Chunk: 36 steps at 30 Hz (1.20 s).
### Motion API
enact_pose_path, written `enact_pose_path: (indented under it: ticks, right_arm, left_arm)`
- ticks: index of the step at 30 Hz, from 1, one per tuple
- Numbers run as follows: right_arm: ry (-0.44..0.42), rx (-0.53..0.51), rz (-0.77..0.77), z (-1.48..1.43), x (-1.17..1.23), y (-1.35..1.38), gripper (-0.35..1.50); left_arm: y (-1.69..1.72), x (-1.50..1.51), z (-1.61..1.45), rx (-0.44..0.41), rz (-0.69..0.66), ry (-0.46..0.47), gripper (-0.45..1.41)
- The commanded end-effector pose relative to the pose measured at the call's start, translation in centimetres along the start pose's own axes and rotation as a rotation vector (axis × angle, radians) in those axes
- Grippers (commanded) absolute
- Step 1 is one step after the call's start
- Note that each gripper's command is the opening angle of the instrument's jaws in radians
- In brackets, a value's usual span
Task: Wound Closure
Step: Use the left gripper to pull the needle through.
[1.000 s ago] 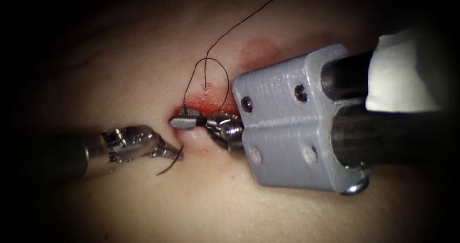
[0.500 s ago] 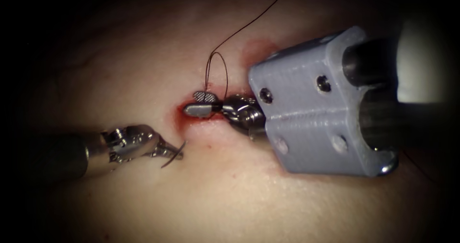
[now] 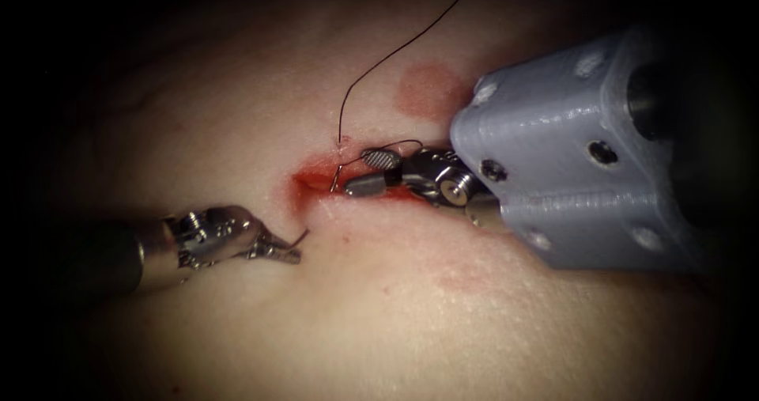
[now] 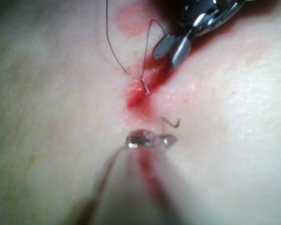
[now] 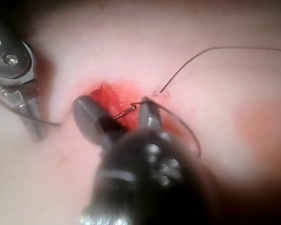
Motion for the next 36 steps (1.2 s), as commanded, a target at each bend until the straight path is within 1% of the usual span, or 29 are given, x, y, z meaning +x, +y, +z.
enact_pose_path:
  ticks: [1, 3, 6, 8, 11, 12, 15, 17, 19, 20, 21, 22, 23, 24, 25, 27, 28, 33, 36]
  right_arm:
    - [-0.022, 0.002, -0.004, 0.07, -0.03, -0.07, 1.48]
    - [-0.034, 0.001, -0.005, 0.05, -0.04, -0.09, 1.48]
    - [-0.1, 0.003, -0.009, -0.08, -0.03, -0.2, 1.48]
    - [-0.113, 0.008, -0.004, -0.17, 0.02, -0.26, 1.48]
    - [-0.078, 0.029, -0.009, -0.33, 0.15, -0.34, 1.48]
    - [-0.058, 0.037, -0.012, -0.4, 0.21, -0.37, 1.48]
    - [-0.018, 0.058, -0.057, -0.54, 0.33, -0.46, 1.48]
    - [0.012, 0.068, -0.11, -0.64, 0.39, -0.54, 1.48]
    - [0.019, 0.085, -0.135, -0.72, 0.41, -0.62, 1.45]
    - [0.019, 0.105, -0.14, -0.75, 0.4, -0.65, 1.41]
    - [0.018, 0.129, -0.139, -0.78, 0.4, -0.68, 1.35]
    - [0.006, 0.143, -0.153, -0.82, 0.4, -0.72, 1.33]
    - [0.007, 0.145, -0.169, -0.83, 0.41, -0.73, 1.33]
    - [0.008, 0.147, -0.197, -0.84, 0.43, -0.72, 1.38]
    - [0.005, 0.147, -0.197, -0.84, 0.44, -0.72, 1.38]
    - [0.0, 0.147, -0.209, -0.84, 0.44, -0.72, 1.41]
    - [0.0, 0.147, -0.209, -0.84, 0.44, -0.72, 1.41]
    - [0.0, 0.15, -0.217, -0.85, 0.42, -0.7, 1.43]
    - [0.003, 0.152, -0.219, -0.87, 0.4, -0.66, 1.43]
  left_arm:
    - [-0.03, -0.01, 0.09, -0.002, -0.001, 0.001, -0.35]
    - [-0.03, -0.01, 0.09, 0.0, -0.001, 0.002, -0.35]
    - [-0.01, 0.02, 0.06, 0.005, -0.003, 0.005, -0.35]
    - [-0.01, 0.05, 0.03, 0.016, 0.007, 0.01, -0.35]
    - [-0.02, 0.09, -0.01, 0.038, 0.046, 0.016, -0.34]
    - [-0.03, 0.1, -0.02, 0.046, 0.056, 0.019, -0.31]
    - [-0.05, 0.11, -0.04, 0.088, 0.112, 0.029, -0.21]
    - [-0.07, 0.11, -0.05, 0.113, 0.16, 0.047, -0.21]
    - [-0.07, 0.09, -0.05, 0.129, 0.188, 0.057, -0.14]
    - [-0.08, 0.08, -0.05, 0.14, 0.202, 0.061, -0.05]
    - [-0.08, 0.08, -0.05, 0.149, 0.207, 0.061, -0.01]
    - [-0.08, 0.07, -0.06, 0.164, 0.223, 0.065, 0.01]
    - [-0.08, 0.08, -0.06, 0.172, 0.238, 0.069, 0.03]
    - [-0.08, 0.08, -0.06, 0.186, 0.266, 0.074, 0.08]
    - [-0.08, 0.08, -0.07, 0.194, 0.282, 0.08, 0.1]
    - [-0.08, 0.09, -0.06, 0.214, 0.329, 0.098, 0.22]
    - [-0.08, 0.09, -0.06, 0.22, 0.341, 0.104, 0.24]
    - [-0.08, 0.12, -0.02, 0.262, 0.429, 0.131, 0.28]
    - [-0.08, 0.14, 0.0, 0.262, 0.472, 0.157, 0.27]
